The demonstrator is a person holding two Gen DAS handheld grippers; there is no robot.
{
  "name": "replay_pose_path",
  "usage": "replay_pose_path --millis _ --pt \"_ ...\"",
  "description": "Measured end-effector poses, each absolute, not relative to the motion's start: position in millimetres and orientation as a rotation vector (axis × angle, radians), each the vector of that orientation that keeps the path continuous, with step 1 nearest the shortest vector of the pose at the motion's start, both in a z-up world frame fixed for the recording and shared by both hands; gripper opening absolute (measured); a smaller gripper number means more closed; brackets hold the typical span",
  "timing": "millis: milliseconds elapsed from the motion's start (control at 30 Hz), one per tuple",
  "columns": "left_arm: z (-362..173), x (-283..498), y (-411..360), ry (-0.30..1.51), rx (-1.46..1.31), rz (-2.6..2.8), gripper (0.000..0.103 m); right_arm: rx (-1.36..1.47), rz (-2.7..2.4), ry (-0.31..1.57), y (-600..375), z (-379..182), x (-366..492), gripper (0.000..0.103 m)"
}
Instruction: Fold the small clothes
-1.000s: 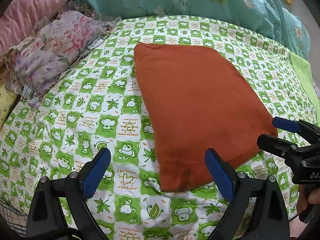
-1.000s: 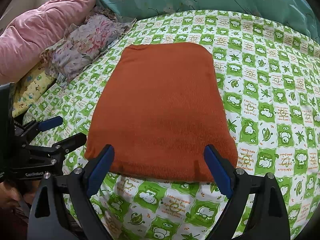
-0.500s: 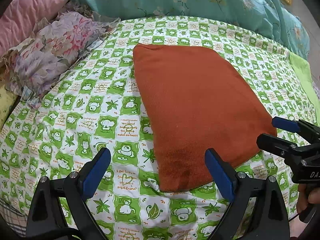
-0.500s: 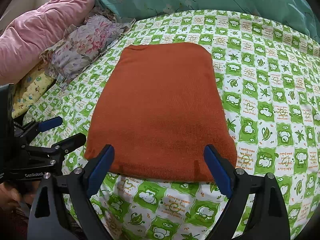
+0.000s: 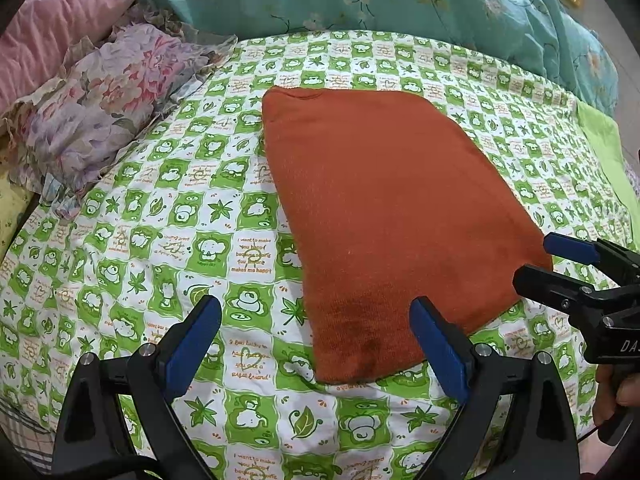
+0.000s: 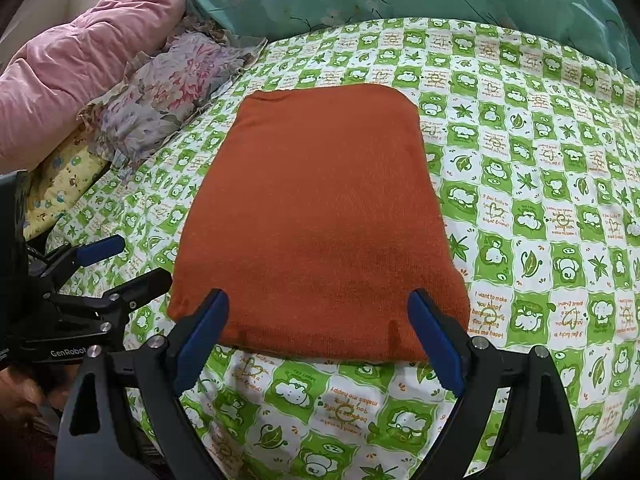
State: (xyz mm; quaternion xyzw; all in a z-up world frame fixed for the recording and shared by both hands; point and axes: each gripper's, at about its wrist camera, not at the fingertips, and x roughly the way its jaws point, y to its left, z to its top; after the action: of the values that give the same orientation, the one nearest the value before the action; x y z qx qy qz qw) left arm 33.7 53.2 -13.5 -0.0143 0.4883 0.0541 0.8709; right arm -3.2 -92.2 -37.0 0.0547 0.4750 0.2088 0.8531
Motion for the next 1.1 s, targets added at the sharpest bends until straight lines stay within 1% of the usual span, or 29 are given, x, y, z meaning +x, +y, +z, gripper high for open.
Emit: replay_pose_path --millis 1100 --pt "-12.0 36.0 52.7 1.021 -0.024 0.095 0.095 0.121 0.432 0.994 -92.8 -35.7 -3.2 0.091"
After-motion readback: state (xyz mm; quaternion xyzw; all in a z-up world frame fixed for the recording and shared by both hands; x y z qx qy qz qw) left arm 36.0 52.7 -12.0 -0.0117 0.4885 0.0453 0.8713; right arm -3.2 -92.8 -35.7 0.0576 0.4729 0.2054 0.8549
